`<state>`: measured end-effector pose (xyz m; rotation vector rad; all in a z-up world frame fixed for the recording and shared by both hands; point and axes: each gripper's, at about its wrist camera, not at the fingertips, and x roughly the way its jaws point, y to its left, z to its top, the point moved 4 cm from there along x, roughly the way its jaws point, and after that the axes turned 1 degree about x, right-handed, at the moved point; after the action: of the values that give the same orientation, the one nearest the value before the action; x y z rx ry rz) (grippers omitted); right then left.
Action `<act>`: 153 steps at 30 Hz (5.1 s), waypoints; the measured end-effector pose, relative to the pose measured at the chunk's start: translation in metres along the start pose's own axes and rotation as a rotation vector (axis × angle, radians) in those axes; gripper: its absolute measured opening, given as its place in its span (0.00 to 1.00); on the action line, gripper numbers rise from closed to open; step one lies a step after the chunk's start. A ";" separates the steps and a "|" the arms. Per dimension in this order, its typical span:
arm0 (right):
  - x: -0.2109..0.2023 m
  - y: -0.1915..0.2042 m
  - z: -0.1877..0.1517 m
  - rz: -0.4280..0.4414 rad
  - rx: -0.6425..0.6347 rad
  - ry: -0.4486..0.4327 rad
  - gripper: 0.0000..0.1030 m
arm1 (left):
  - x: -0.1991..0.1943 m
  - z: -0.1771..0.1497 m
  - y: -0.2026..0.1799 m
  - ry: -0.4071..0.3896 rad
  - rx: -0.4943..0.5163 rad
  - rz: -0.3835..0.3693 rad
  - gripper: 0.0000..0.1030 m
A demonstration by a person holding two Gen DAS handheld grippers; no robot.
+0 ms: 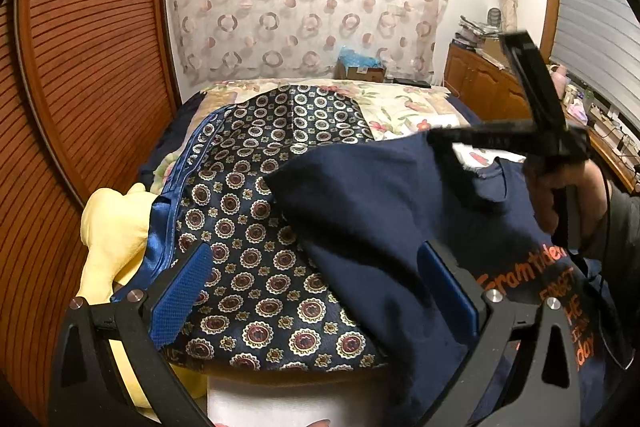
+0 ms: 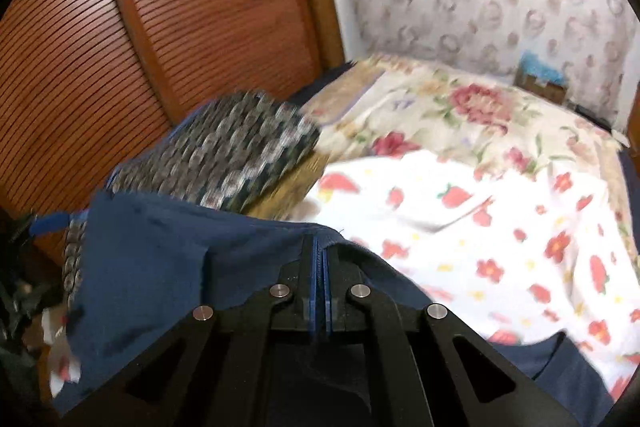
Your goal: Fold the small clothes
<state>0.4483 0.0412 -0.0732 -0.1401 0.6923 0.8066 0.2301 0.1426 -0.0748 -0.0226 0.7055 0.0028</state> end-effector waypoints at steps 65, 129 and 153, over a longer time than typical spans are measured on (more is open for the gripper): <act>-0.170 -0.167 -0.153 -0.270 0.238 0.024 0.06 | 0.024 0.043 -0.040 0.073 0.080 -0.168 0.04; -0.388 -0.049 -0.294 -0.390 0.183 -0.037 0.46 | -0.147 -0.096 -0.041 -0.043 0.003 -0.045 0.69; -0.284 -0.086 -0.274 -0.310 0.175 0.102 0.54 | -0.034 -0.119 -0.049 0.310 0.096 -0.214 0.74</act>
<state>0.2290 -0.2946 -0.1217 -0.1266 0.8111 0.4421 0.1271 0.0907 -0.1422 -0.0064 1.0100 -0.2436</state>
